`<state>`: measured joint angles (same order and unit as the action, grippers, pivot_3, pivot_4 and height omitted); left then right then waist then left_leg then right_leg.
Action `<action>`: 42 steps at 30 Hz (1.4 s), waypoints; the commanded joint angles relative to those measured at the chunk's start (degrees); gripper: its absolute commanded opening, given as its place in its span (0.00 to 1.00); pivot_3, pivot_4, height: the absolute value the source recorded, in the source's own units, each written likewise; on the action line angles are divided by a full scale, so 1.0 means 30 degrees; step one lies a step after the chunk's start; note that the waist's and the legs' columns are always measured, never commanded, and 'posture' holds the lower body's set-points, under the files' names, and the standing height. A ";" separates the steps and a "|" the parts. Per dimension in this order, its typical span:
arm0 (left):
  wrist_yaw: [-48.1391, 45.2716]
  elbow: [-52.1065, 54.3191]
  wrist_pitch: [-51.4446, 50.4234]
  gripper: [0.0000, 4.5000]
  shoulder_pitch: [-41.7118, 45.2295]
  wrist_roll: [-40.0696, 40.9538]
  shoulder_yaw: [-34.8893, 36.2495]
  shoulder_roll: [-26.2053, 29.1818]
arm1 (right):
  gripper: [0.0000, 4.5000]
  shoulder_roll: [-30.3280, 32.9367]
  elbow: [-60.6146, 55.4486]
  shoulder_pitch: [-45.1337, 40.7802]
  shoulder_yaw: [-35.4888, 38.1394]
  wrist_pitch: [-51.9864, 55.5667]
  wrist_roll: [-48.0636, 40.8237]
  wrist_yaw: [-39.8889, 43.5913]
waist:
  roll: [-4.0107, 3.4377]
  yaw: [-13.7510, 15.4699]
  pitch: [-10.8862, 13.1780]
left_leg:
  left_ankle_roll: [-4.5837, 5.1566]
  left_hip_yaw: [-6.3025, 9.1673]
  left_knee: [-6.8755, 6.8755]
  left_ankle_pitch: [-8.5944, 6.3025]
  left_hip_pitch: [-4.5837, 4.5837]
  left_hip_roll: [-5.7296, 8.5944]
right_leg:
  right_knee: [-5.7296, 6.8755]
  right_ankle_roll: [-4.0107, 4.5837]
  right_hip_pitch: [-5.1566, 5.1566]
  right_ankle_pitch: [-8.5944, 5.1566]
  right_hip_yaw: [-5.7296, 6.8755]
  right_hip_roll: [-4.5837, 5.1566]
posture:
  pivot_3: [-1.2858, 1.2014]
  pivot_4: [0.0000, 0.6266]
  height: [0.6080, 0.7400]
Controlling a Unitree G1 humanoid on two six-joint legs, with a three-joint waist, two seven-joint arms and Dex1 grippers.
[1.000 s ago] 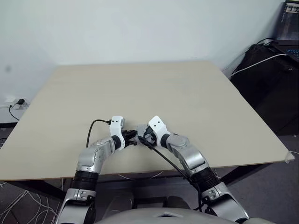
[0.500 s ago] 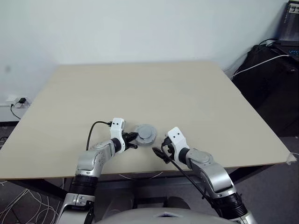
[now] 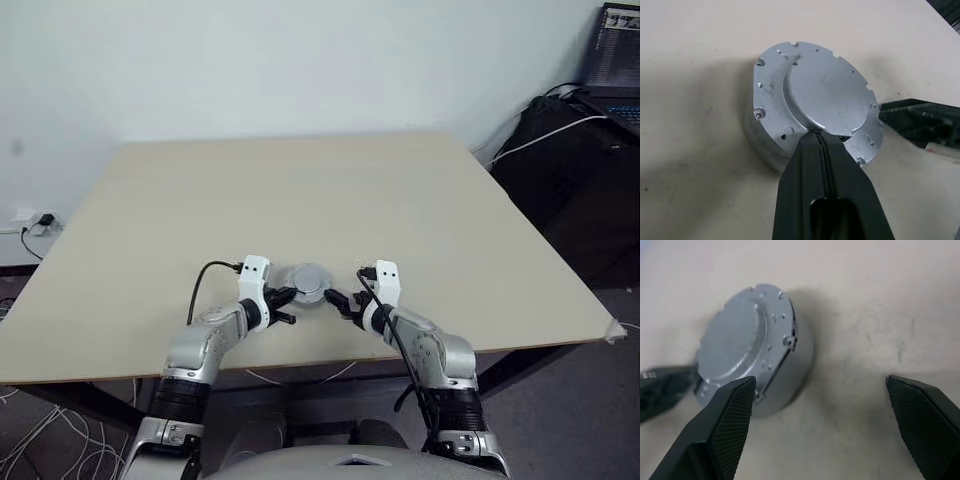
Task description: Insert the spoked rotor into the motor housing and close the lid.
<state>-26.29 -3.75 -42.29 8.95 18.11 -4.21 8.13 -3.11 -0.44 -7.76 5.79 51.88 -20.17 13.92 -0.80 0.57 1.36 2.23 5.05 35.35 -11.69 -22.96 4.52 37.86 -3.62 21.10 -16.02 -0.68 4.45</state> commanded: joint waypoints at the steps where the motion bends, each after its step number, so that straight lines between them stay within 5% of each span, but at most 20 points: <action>1: 0.0135 -0.0418 -0.0517 0.00 -0.0339 -0.0258 -0.0521 0.0046 | 0.98 -0.1073 -0.0324 -0.1039 0.0211 0.0551 -0.1775 0.0600 | -0.0017 -0.0004 0.0001 | 0.0000 0.0000 0.0001 0.0000 0.0001 0.0001 | 0.0001 0.0000 0.0004 0.0000 0.0002 0.0002 | 0.52 0.00 1.00; 19: 0.0630 -0.0550 -0.0309 0.00 -0.0274 -0.0258 0.0062 -0.0231 | 0.98 -0.1460 0.3055 -0.2557 0.1364 -0.1584 -0.3217 -0.1770 | -0.0032 0.0134 0.0011 | -0.0005 -0.0010 -0.0041 0.0006 -0.0002 0.0018 | -0.0024 0.0008 0.0036 -0.0003 -0.0004 0.0001 | 0.52 0.00 1.00; 34: 0.0761 -0.0696 -0.0225 0.00 -0.0301 -0.0261 0.0472 -0.0204 | 0.98 -0.1400 0.3787 -0.2728 0.1102 0.2179 -0.5882 -0.0293 | -0.0028 0.0025 0.0009 | -0.0004 -0.0006 -0.0053 0.0006 -0.0003 0.0017 | -0.0032 0.0032 0.0059 -0.0017 -0.0013 -0.0006 | 0.52 0.00 1.00; 42: 0.0801 -0.0662 -0.0244 0.00 -0.0269 -0.0282 0.0517 -0.0215 | 0.98 -0.1998 0.6426 -0.3382 0.3275 0.1694 -0.6861 -0.0203 | -0.0016 -0.0372 0.0003 | -0.0005 -0.0001 -0.0077 0.0006 0.0002 0.0011 | -0.0030 0.0031 0.0067 -0.0019 -0.0017 -0.0016 | 0.52 0.00 1.00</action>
<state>-24.95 -3.41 -41.80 8.47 18.14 -1.11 7.89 -6.66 16.27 -17.12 15.28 56.58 -38.81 12.57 -0.84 -0.55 1.36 2.22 5.06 35.12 -11.68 -22.95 4.56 37.77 -3.55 21.29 -16.06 -0.73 4.41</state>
